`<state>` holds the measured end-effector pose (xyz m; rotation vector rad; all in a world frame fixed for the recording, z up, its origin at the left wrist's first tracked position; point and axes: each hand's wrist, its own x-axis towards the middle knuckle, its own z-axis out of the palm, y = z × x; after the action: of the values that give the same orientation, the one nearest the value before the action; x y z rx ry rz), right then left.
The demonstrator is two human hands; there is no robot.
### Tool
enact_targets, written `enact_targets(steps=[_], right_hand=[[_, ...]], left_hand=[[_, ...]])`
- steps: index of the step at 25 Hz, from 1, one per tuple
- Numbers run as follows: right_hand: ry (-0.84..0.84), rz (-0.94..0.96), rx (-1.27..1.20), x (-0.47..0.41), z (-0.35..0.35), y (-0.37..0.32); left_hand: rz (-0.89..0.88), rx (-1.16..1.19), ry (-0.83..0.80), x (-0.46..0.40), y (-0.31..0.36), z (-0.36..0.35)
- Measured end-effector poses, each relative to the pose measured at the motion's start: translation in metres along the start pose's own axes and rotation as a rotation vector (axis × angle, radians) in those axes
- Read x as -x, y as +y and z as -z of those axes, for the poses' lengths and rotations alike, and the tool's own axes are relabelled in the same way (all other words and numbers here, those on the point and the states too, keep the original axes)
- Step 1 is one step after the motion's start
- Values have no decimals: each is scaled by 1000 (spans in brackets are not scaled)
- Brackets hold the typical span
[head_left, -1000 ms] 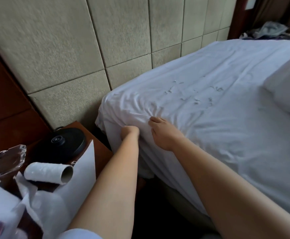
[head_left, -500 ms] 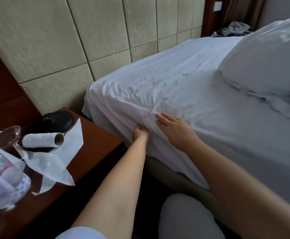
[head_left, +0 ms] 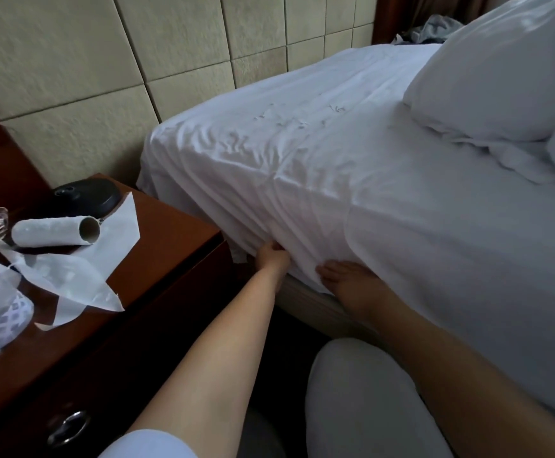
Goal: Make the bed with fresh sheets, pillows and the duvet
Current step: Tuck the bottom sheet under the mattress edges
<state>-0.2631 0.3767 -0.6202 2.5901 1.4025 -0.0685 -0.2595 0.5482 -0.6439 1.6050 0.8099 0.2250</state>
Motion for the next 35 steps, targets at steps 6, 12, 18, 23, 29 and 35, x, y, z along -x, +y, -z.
enact_targets(steps=[6,12,18,23,29,35], right_hand=[[-46,-135,-427,-10,-10,-9],[24,-315,-524,-6,-44,-23],[112,-375,-490,-4,-40,-27],[157,-354,-447,-4,-40,-26],[-73,-401,-495,-4,-56,-23],[-110,-403,-604,-17,-74,-30]], left_hand=[[-267,-390,-189,1,-17,17],[-62,-83,48,10,-35,7],[242,85,-11,11,-40,-24],[208,-185,20,11,-44,-16],[228,-318,-1,12,-49,-12],[-255,-347,107,16,-54,-12]])
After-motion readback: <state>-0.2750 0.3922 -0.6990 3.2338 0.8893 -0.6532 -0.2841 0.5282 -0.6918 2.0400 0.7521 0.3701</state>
